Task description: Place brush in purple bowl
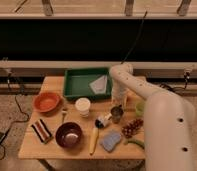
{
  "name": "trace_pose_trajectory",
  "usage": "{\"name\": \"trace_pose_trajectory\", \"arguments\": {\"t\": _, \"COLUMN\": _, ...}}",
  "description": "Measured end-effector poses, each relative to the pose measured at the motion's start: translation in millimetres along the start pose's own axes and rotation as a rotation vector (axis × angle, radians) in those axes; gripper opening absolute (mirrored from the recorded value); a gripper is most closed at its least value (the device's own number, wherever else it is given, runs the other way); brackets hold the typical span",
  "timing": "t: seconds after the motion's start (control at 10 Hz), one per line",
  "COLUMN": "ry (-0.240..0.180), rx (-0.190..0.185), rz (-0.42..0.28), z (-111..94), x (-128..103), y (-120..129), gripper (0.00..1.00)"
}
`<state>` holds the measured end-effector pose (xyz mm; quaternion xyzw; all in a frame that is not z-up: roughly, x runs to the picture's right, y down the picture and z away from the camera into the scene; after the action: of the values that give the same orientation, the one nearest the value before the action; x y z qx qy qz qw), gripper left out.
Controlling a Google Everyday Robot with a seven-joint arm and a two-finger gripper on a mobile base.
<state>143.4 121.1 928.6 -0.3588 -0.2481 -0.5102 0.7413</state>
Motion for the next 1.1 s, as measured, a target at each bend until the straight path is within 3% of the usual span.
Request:
{"name": "trace_pose_trajectory", "arguments": {"t": 0.6, "ry": -0.002, "rx": 0.005, "rz": -0.006, "z": -1.7, "x": -1.0, "y": -4.1, "gripper": 0.01}}
{"name": "trace_pose_trajectory", "arguments": {"t": 0.7, "ry": -0.008, "rx": 0.032, "rz": -0.009, "z": -7.7, "x": -3.5, "y": -6.1, "gripper": 0.01}}
{"name": "trace_pose_trajectory", "arguments": {"t": 0.9, "ry": -0.022, "rx": 0.083, "rz": -0.014, "z": -31.2, "x": -12.0, "y": -5.1, "gripper": 0.01}}
{"name": "trace_pose_trajectory", "arguments": {"t": 1.1, "ry": -0.016, "rx": 0.135, "rz": -0.042, "z": -80.0, "x": -29.0, "y": -8.0, "gripper": 0.01}}
